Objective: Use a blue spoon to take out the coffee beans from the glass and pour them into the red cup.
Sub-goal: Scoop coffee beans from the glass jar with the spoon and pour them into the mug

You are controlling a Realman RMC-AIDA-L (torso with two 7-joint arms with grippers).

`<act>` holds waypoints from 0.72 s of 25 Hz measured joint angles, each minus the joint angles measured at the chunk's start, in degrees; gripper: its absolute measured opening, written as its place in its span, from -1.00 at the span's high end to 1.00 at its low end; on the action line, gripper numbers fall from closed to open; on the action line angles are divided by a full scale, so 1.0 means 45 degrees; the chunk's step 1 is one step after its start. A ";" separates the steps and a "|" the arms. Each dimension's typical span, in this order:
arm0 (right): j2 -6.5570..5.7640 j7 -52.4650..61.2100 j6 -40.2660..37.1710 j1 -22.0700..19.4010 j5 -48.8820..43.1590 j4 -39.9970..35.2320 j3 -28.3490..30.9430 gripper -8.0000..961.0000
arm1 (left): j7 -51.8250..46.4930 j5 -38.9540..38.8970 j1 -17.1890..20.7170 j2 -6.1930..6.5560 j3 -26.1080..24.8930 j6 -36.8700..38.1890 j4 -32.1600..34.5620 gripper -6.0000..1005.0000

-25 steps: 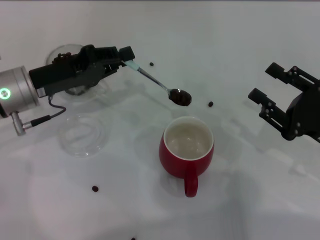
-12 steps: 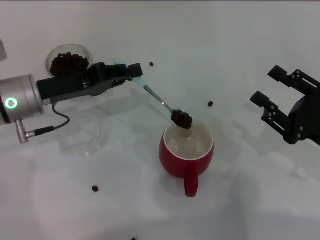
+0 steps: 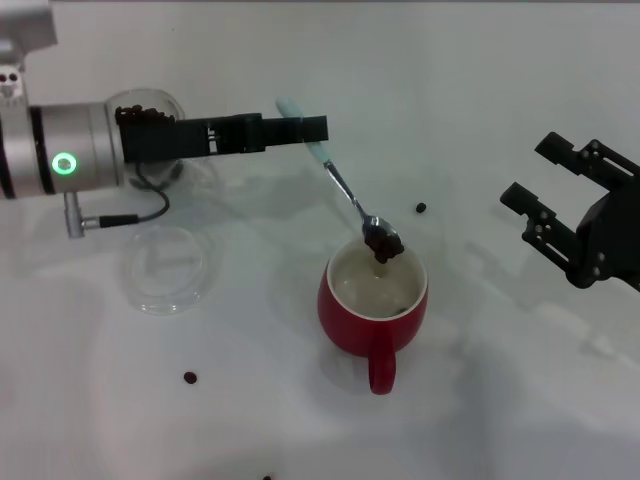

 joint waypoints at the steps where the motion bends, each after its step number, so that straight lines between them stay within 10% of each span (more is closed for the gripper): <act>1: 0.0000 0.0000 0.0002 0.0006 0.0001 0.0000 0.0000 -0.17 | 0.0111 0.0080 -0.0158 -0.0012 -0.0001 0.0000 -0.0071 0.73; 18: -0.0001 0.0000 0.0025 0.0116 0.0156 0.0000 0.0000 -0.17 | 0.0564 0.1349 -0.1687 -0.0250 -0.0002 0.0043 -0.0892 0.73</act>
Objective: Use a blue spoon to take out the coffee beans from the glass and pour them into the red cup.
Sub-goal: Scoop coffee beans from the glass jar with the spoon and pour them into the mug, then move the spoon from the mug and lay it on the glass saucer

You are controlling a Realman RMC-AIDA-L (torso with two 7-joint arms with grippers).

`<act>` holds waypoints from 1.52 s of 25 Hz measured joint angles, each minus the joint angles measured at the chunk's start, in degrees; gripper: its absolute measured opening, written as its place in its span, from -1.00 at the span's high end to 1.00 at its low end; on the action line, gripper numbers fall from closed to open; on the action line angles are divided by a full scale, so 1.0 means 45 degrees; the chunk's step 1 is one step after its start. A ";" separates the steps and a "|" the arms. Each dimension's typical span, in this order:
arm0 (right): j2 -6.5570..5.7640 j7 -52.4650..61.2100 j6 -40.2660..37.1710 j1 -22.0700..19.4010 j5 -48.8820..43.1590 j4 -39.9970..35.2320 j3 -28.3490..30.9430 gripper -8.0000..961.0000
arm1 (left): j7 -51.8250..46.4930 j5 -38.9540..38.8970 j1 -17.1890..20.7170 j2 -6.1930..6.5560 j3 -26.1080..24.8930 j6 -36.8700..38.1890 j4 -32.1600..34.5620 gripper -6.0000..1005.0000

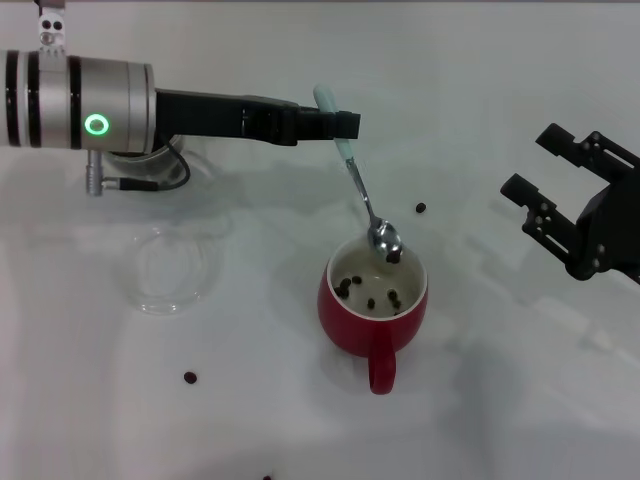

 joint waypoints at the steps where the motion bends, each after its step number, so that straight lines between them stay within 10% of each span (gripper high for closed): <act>1: 0.0000 0.0000 0.0002 0.0000 0.0007 0.0000 0.0000 -0.17 | 0.0004 0.0022 -0.0033 -0.0002 0.0001 0.0046 -0.0059 0.73; 17: 0.0000 0.0007 0.0008 -0.0022 0.0022 0.0000 -0.0001 -0.17 | -0.0247 -0.1158 0.0303 0.0045 -0.0001 0.2383 -0.1750 0.73; 38: 0.0000 0.0218 0.0023 -0.0333 0.0729 0.0081 0.0477 -0.17 | -0.0515 -0.4544 0.6049 0.0262 0.0001 0.2850 -0.3836 0.73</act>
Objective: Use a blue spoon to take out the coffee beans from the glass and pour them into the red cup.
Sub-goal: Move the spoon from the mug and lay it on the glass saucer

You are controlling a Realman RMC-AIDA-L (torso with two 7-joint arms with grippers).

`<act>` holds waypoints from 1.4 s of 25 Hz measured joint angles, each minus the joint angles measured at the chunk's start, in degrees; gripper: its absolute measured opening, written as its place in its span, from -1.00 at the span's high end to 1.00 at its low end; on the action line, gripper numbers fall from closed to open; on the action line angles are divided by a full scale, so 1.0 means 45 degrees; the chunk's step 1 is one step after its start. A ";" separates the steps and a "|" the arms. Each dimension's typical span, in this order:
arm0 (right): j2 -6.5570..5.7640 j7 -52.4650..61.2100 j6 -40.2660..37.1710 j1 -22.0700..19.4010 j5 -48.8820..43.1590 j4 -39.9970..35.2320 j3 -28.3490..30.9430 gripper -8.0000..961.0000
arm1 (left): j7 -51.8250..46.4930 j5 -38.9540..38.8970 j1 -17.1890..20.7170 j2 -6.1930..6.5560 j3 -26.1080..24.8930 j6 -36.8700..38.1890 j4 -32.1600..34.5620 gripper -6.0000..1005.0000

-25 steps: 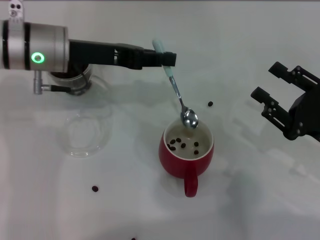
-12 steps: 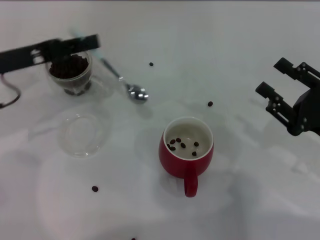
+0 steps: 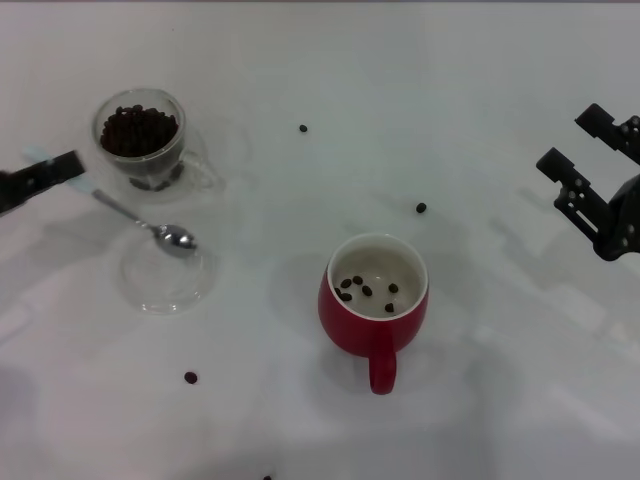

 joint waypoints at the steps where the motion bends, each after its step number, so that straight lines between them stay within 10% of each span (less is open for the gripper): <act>1: 0.0000 0.0032 0.0004 -0.0036 -0.0001 0.0010 0.0009 -0.17 | 0.0004 -0.0158 0.0277 0.0009 -0.0001 -0.0027 -0.0024 0.73; 14: -0.0025 0.0135 -0.0064 -0.0512 -0.0002 0.0056 0.0032 -0.17 | 0.0021 -0.0459 0.1262 -0.0030 0.0000 -0.1032 -0.0055 0.70; 35: -0.0019 0.0055 -0.0069 -0.0515 -0.0006 0.0042 0.0031 -0.17 | -0.0061 0.0772 0.0494 -0.0462 -0.0001 -0.1906 0.0295 0.61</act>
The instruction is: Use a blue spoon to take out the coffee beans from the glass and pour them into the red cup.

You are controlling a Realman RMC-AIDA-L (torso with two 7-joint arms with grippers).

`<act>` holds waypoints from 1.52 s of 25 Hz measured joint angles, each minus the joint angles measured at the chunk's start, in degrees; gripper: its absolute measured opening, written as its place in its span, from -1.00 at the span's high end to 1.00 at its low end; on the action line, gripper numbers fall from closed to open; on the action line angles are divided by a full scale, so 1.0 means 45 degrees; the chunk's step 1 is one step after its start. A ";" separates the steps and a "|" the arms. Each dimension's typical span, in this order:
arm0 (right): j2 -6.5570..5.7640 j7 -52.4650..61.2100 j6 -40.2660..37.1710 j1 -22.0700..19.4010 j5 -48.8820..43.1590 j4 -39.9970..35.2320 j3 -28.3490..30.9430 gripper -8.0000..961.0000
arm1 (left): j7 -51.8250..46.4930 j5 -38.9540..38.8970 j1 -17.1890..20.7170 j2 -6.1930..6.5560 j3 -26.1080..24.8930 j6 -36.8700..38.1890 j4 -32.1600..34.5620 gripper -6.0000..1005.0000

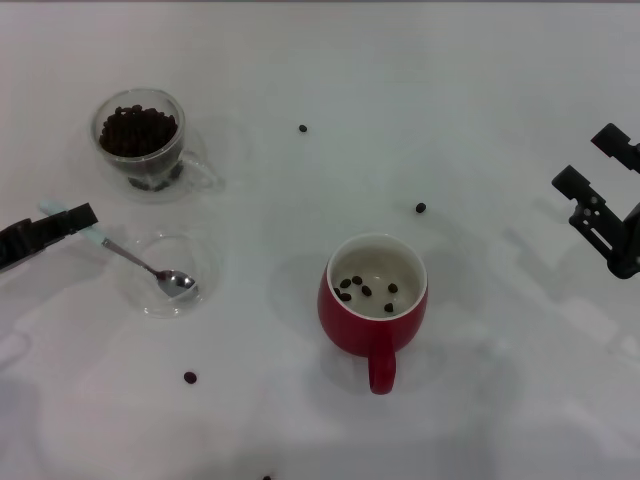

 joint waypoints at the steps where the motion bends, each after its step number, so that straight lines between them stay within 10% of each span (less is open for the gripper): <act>1: 0.0002 -0.0003 0.0016 -0.0001 0.0000 -0.0007 0.0000 -0.17 | -0.0009 0.0012 -0.0039 0.0000 0.0008 -0.0001 0.0001 0.61; 18: -0.0002 0.0004 0.0019 0.0071 0.0001 -0.0106 0.0000 -0.18 | -0.0071 0.0081 -0.0063 0.0262 0.0019 -0.0004 0.0162 0.54; 20: -0.0001 0.0006 0.0013 0.0070 0.0000 -0.0119 0.0000 -0.18 | 0.0024 -0.0014 -0.0001 0.0361 0.0014 -0.0012 0.0150 0.09; 26: -0.0002 0.0032 -0.0029 0.0084 -0.0002 -0.0168 0.0000 -0.18 | 0.0319 -0.0500 0.0280 0.0760 -0.0001 -0.0084 0.0002 -0.20; 38: -0.0002 0.0025 -0.0139 0.0086 -0.0029 -0.0431 0.0000 -0.18 | 0.4137 -0.3023 0.1040 0.1185 0.0000 0.1283 -0.1010 -0.21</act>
